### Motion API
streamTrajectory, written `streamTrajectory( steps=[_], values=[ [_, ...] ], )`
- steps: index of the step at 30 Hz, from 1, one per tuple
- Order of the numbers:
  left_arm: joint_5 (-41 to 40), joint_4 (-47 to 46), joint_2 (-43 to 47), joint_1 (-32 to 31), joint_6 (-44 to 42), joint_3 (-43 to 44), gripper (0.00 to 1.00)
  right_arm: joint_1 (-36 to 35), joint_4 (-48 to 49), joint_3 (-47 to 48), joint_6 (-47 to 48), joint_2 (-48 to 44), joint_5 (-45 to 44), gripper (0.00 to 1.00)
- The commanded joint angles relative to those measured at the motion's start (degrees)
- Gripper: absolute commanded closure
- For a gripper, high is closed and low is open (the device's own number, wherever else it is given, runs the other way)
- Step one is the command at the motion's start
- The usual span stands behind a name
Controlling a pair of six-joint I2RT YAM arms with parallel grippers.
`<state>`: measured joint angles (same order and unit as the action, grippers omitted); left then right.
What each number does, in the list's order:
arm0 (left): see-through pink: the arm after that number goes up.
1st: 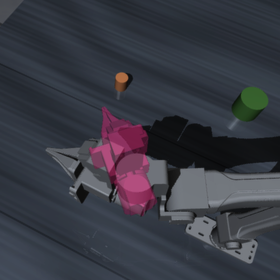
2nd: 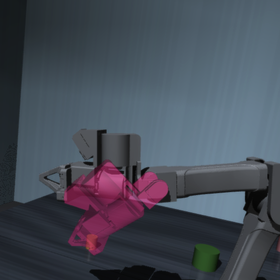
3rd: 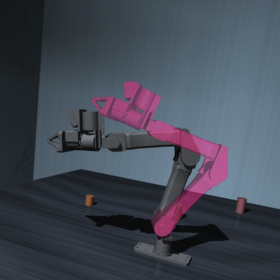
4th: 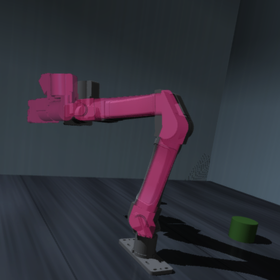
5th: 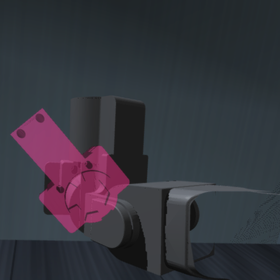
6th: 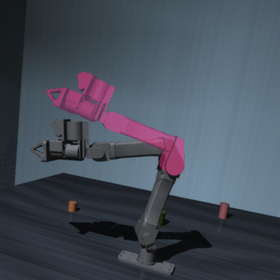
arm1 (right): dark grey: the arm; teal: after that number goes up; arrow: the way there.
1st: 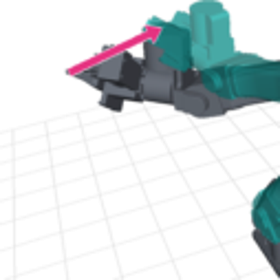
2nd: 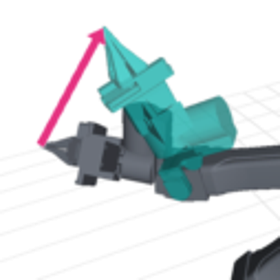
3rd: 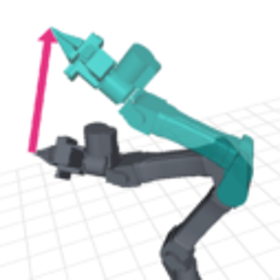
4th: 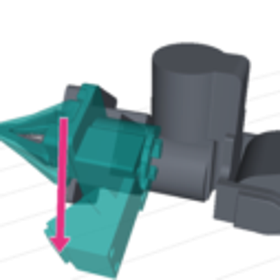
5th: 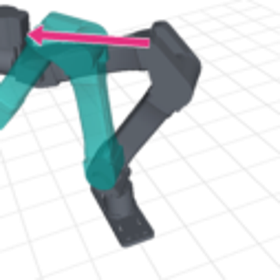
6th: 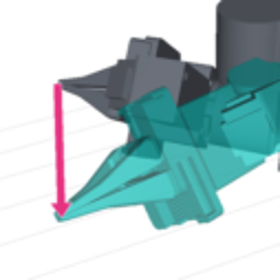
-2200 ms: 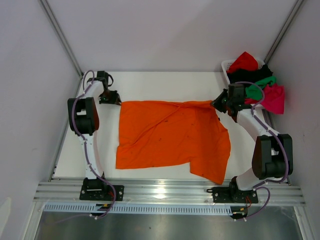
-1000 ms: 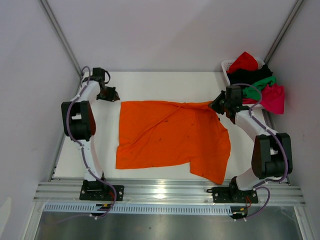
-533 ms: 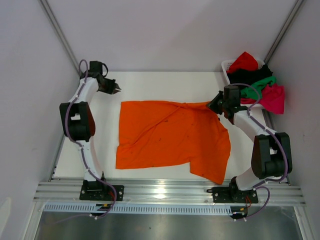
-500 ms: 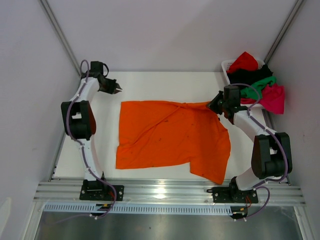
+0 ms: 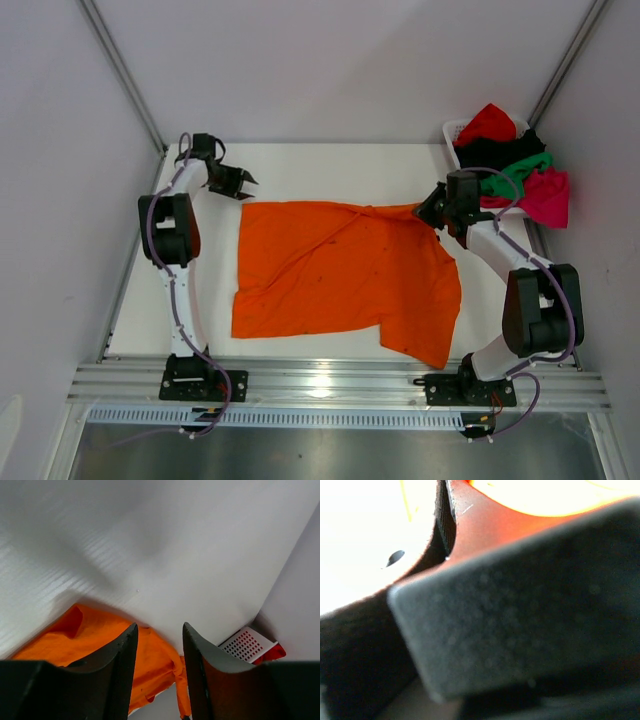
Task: Fold and stack the t-shirts
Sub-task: Fold the tshirt
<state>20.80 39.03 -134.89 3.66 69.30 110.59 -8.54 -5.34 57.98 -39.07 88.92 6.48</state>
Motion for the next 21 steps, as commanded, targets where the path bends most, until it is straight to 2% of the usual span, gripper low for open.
streamTrajectory(
  steps=[1,10,21],
  values=[
    [0.1,3.2,0.8,0.1,-1.9,4.4,0.55,-0.4,0.7,1.7,-0.6,0.8,-0.6,0.96],
    [-4.4,11.5,2.3,0.2,-4.8,5.3,0.57,-1.0,0.8,1.3,-0.9,0.9,-0.6,0.96],
    [-3.9,16.3,1.0,0.3,-4.7,5.7,0.57,-1.2,0.3,1.6,-0.9,0.8,-0.8,0.96]
  ],
)
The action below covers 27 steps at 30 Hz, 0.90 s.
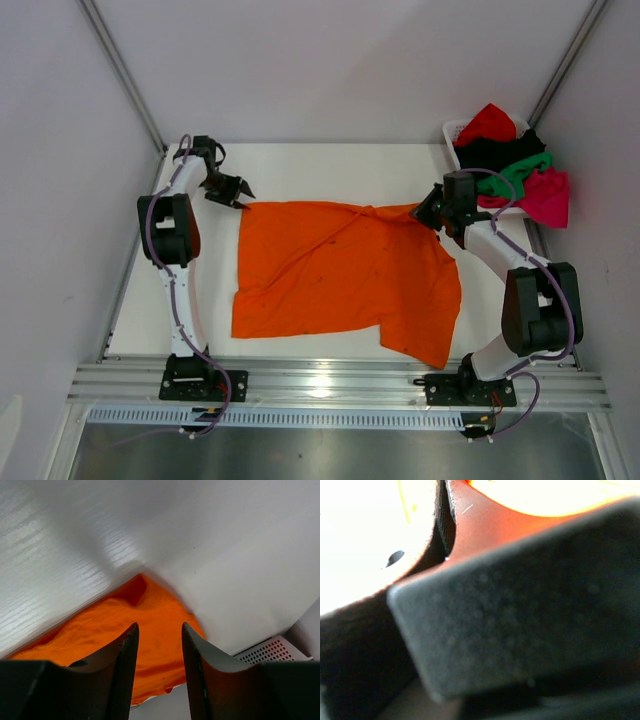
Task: Fold and stack the t-shirts
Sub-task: Fold the tshirt
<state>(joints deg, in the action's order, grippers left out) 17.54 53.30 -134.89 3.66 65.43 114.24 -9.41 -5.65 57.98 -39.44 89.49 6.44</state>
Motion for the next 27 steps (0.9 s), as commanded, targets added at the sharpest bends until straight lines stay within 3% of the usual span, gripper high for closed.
streamTrajectory(
  steps=[1,7,13,19,27],
  values=[
    [-1.1,2.2,0.9,0.3,-0.7,2.1,0.57,-0.4,0.6,1.6,-0.5,0.3,-0.7,0.95],
    [-5.0,4.7,-1.2,0.5,0.2,3.5,0.57,-0.3,0.2,1.5,-0.1,-0.3,-1.3,0.96],
    [-8.5,-2.5,2.6,0.4,4.3,-4.7,0.57,0.2,0.1,1.7,0.2,-0.5,-1.1,0.96],
    [-8.5,1.1,-1.6,0.4,3.7,2.6,0.58,0.6,0.1,1.9,0.2,-0.5,-0.8,0.96],
    [-8.4,-2.3,-0.6,0.5,3.6,0.4,0.57,0.7,0.1,1.8,0.2,-0.4,-0.7,0.96]
  ],
)
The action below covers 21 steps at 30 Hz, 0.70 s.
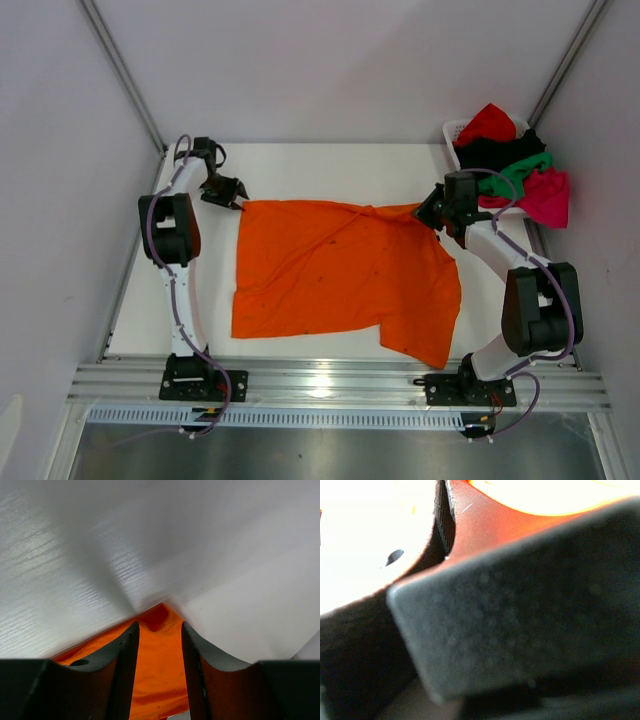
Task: Fold and stack the t-shirts
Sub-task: Fold the tshirt
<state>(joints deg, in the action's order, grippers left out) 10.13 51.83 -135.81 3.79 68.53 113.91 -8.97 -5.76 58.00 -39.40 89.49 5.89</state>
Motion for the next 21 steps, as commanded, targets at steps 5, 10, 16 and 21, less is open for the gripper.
streamTrajectory(
  steps=[5,10,16,21],
  values=[
    [-1.8,0.4,0.4,0.4,-0.2,1.1,0.6,0.3,0.0,1.8,0.1,-1.2,-0.3,0.96],
    [-2.0,2.6,-0.4,0.4,-1.5,2.2,0.94,0.2,-0.3,1.9,0.1,-2.0,-0.2,0.96],
    [-2.6,3.5,-0.5,0.5,-1.9,3.2,0.99,0.4,-0.5,1.8,0.4,-2.7,-0.4,0.96],
    [-2.2,1.4,2.1,0.5,-3.3,0.5,1.0,0.2,-0.2,1.4,0.2,-2.7,-0.4,0.96]
  ],
)
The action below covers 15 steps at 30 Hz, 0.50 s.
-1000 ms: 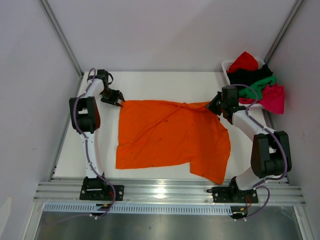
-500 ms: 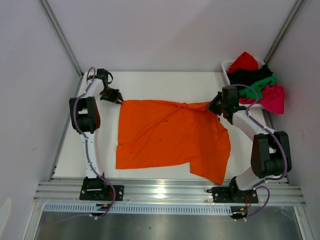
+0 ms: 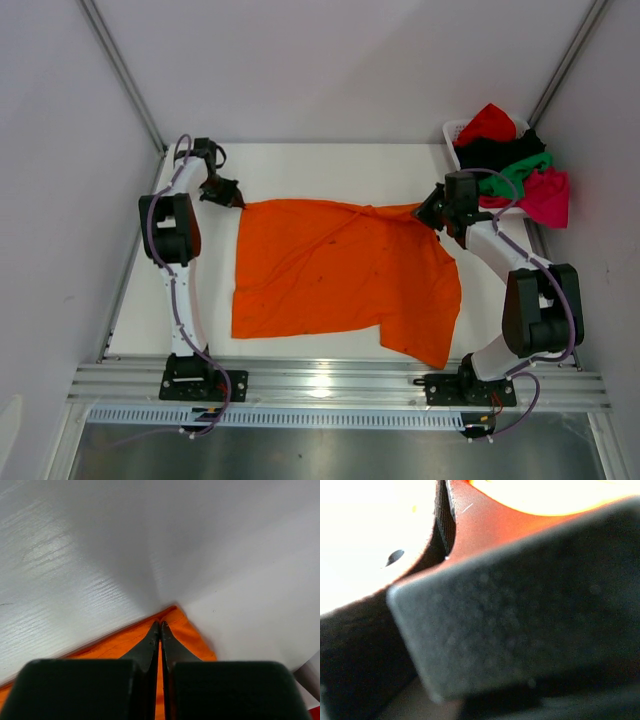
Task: Fold and stack the t-shirts
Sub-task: Fold the tshirt
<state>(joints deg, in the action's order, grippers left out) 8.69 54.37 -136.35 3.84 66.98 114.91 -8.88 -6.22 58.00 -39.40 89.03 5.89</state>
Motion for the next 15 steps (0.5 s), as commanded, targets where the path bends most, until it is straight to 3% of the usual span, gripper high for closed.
streamTrajectory(
  steps=[1,15],
  values=[
    [-1.1,-1.7,3.6,0.6,-2.2,-1.9,0.99,0.2,0.3,1.3,0.1,-2.1,-0.4,0.96],
    [-0.7,-10.4,20.5,0.4,-10.4,-14.0,0.99,-1.6,9.0,-3.4,2.0,-3.1,0.3,0.96]
  ],
)
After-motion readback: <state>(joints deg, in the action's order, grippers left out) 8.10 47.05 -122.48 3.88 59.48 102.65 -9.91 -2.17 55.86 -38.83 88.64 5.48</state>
